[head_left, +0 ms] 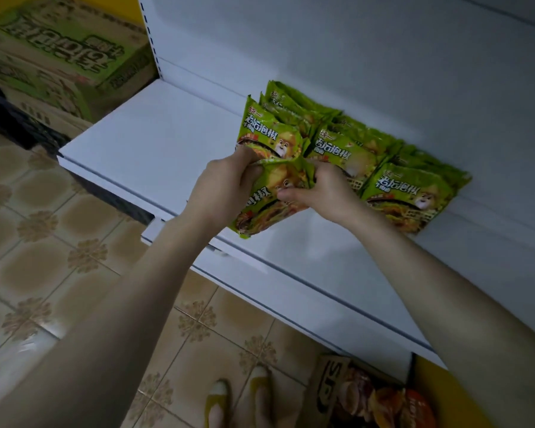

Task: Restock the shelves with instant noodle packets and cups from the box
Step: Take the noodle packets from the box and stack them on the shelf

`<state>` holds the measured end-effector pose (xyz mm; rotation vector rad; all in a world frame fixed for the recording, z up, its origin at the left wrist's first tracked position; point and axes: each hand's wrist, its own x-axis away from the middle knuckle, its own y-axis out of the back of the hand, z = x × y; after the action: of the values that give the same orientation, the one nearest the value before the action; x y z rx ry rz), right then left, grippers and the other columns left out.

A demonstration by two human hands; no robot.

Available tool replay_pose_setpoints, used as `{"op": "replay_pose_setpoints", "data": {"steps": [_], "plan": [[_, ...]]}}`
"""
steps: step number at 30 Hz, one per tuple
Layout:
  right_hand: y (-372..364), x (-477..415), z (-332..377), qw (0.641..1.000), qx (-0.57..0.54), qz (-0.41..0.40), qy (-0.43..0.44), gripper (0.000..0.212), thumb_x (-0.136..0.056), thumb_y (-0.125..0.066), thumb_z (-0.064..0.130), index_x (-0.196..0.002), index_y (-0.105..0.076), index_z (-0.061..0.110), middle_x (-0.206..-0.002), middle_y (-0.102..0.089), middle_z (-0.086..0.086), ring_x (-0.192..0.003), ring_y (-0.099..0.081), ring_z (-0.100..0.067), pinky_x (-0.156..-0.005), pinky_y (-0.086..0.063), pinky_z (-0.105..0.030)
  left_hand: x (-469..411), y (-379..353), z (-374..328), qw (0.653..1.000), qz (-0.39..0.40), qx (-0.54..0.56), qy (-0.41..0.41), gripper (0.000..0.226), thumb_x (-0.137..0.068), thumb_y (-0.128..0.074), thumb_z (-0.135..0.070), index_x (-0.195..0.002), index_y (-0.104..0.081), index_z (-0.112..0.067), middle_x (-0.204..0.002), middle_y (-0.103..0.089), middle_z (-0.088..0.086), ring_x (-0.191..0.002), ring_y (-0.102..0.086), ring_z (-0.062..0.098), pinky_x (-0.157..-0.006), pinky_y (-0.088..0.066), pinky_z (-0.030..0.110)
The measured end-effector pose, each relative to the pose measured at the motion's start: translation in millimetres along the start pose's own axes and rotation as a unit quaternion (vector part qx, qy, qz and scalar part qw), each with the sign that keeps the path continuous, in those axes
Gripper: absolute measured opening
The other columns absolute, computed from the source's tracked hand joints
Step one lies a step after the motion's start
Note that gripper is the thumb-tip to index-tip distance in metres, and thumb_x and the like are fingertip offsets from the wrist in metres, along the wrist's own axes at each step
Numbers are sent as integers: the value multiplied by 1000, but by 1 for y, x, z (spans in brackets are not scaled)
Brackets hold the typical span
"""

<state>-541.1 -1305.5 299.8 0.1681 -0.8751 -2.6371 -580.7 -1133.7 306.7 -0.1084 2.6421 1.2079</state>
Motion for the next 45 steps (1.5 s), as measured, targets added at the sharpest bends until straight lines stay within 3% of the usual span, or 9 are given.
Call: {"op": "replay_pose_setpoints", "data": {"steps": [6, 11, 14, 19, 23, 26, 32, 39, 45], "plan": [[6, 19, -35, 993, 1, -106, -43, 29, -75, -75, 16, -100, -66, 5, -93, -66, -5, -90, -60, -17, -79, -45, -27, -1, -29, -1, 998, -47, -32, -35, 40, -91, -35, -22, -119, -57, -3, -107, -64, 22, -95, -59, 40, -74, -45, 41], [14, 28, -76, 963, -52, -237, -120, 19, -78, -73, 15, -95, -69, 9, -86, -65, 0, -78, -61, -3, -70, -44, -18, 8, -73, 23, 990, -103, -45, -85, 44, -92, -42, -19, -122, -49, 11, -125, -53, 29, -117, -51, 44, -97, -41, 47], [23, 26, -95, 936, -97, -304, -147, 24, -79, -71, 14, -102, -68, 8, -92, -66, -3, -82, -62, -10, -73, -48, -21, 16, -106, 38, 993, 10, -94, -64, 54, -93, -40, -31, -126, -47, 10, -131, -49, 29, -124, -44, 45, -99, -38, 56], [32, 13, -122, 904, -134, -367, -172, 20, -80, -70, 12, -99, -67, 6, -92, -64, -4, -89, -61, -14, -79, -46, -25, 25, -155, 56, 973, 164, -164, -20, 62, -97, -31, -43, -147, -19, -8, -156, -12, 10, -145, -3, 23, -114, -6, 50], [27, 1, -143, 896, -139, -374, -195, 22, -80, -70, 15, -99, -67, 4, -91, -65, -8, -87, -60, -16, -77, -43, -25, 33, -180, 76, 950, 229, -211, -7, 71, -92, -11, -59, -148, -12, -16, -157, -3, 7, -145, 3, 20, -113, -5, 51], [20, -7, -154, 895, -145, -366, -208, 22, -80, -71, 16, -97, -66, 4, -88, -63, -6, -85, -60, -17, -76, -41, -24, 40, -187, 83, 951, 204, -231, -19, 85, -79, 8, -60, -146, -21, -17, -156, -13, 9, -145, -5, 22, -112, -9, 51], [12, -22, -157, 902, -125, -360, -202, 23, -80, -70, 14, -101, -66, 5, -90, -63, -5, -87, -58, -16, -77, -40, -23, 41, -190, 83, 950, 196, -243, -19, 82, -80, 11, -56, -146, -19, -19, -156, -12, 8, -145, -3, 22, -113, -8, 50], [11, -23, -168, 929, -18, -302, -213, 44, -76, -73, 14, -117, -58, 4, -119, -63, -11, -110, -58, -24, -85, -43, -25, 41, -191, 83, 952, 185, -242, -20, 78, -83, 7, -55, -145, -23, -18, -156, -16, 9, -145, -7, 23, -112, -10, 50], [11, -30, -169, 919, 17, -335, -207, 42, -77, -73, 16, -115, -59, 3, -118, -63, -12, -110, -58, -26, -82, -40, -24, 42, -192, 84, 953, 182, -241, -21, 77, -84, 7, -55, -145, -22, -18, -156, -14, 8, -145, -6, 22, -113, -9, 50]]}}
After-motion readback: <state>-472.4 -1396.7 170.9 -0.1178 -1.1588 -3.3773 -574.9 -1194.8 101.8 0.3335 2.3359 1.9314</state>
